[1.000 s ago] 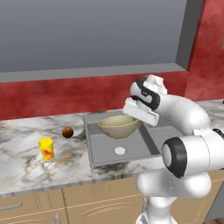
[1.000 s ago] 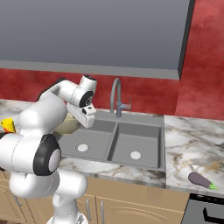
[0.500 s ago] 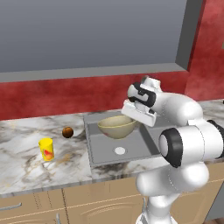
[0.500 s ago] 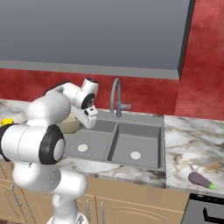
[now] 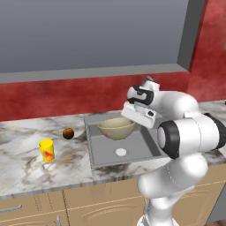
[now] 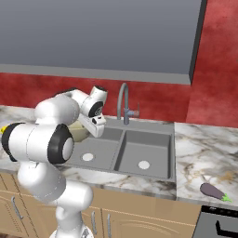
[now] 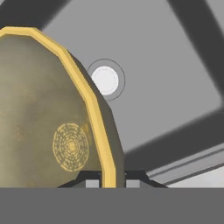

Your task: Remove the eggplant and orange from the sink. Then move the bowl and cup from the counter to the sink for washing.

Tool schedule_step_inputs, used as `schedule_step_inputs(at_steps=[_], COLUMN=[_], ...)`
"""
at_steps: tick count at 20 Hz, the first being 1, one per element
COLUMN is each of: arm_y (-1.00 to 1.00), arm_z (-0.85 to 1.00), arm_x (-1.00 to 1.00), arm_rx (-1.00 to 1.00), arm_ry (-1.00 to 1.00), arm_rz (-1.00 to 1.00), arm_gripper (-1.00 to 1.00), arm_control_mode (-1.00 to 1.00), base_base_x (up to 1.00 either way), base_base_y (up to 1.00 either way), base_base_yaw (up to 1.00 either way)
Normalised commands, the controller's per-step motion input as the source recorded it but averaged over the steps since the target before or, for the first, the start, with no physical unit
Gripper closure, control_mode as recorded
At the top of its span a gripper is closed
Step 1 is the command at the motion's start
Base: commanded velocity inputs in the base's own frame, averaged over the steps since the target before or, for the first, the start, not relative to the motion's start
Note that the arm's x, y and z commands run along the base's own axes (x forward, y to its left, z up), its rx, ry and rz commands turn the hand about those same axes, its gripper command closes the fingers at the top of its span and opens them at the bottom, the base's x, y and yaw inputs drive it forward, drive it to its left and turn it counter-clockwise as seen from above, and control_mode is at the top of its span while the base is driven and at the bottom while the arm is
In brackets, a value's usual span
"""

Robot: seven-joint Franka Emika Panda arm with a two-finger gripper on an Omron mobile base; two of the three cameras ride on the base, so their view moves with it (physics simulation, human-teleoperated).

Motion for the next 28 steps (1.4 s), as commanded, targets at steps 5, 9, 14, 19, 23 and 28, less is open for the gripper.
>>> schedule_step_inputs(at_steps=[5,9,14,19,23,28], arm_y=[0.00,0.00,0.00,0.05,0.06,0.04], arm_z=[-0.17,-0.19,-0.19,-0.23,-0.24,-0.23], arm_x=[0.19,0.19,0.17,0.10,0.09,0.10], arm_rx=[0.02,0.00,0.00,0.00,0.00,0.00], arm_ry=[0.00,0.00,0.00,0.00,0.00,0.00], arm_rz=[0.01,0.01,0.01,0.00,0.00,0.00], arm_gripper=[1.00,1.00,1.00,1.00,1.00,1.00], arm_control_mode=[-1.00,-1.00,-1.00,-1.00,-1.00,-1.00], base_base_x=[0.00,0.00,0.00,0.00,0.00,0.00], base_base_y=[0.00,0.00,0.00,0.00,0.00,0.00], base_base_yaw=[0.00,0.00,0.00,0.00,0.00,0.00])
